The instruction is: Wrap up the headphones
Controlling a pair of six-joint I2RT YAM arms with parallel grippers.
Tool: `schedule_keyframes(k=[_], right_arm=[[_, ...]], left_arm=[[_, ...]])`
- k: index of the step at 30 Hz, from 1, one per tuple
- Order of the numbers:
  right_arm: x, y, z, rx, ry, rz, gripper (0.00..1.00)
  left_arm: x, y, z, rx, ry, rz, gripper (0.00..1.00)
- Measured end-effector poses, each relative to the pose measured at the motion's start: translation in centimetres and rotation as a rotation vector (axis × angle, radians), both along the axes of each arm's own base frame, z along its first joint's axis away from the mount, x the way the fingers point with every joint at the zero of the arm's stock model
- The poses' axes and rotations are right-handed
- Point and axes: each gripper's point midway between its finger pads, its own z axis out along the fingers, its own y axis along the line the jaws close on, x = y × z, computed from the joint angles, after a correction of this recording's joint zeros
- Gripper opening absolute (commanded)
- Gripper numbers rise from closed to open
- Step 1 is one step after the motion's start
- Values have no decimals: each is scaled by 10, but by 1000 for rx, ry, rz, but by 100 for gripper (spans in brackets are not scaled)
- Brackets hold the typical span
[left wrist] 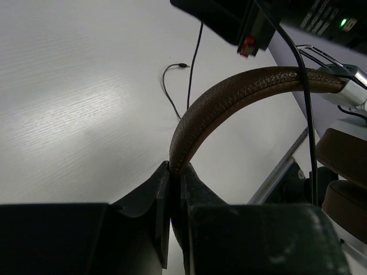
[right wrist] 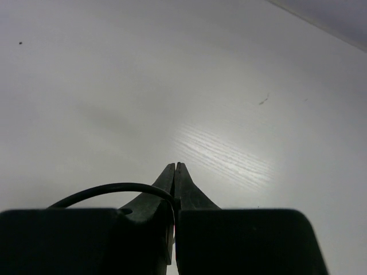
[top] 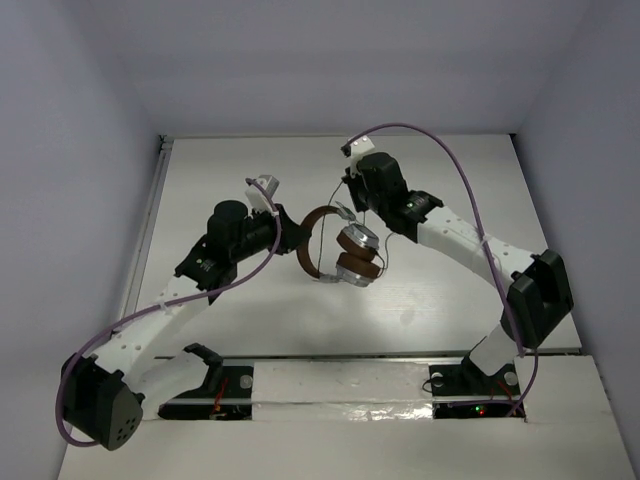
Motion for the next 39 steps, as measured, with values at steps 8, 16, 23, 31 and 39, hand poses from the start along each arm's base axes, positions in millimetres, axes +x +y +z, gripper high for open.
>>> schedule_keyframes(k=[8,16,23,31,39], right_arm=[[-13,-20,3,96,-4,-51,0],[-19,-20,7,204,-13,-58,0],[-30,-12,-14,221,49,-8,0],[-32,-2,-11,294,50,16,0],[-60,31,-40,463,137,183,28]], left_arm=[[8,13,12,28,-23,90,0],[12,22,9,58,-12,141,0],[10,16,28,23,-41,107,0],[6,8,45,-39,-51,63,0],[13,11,95,-110,-107,90,0]])
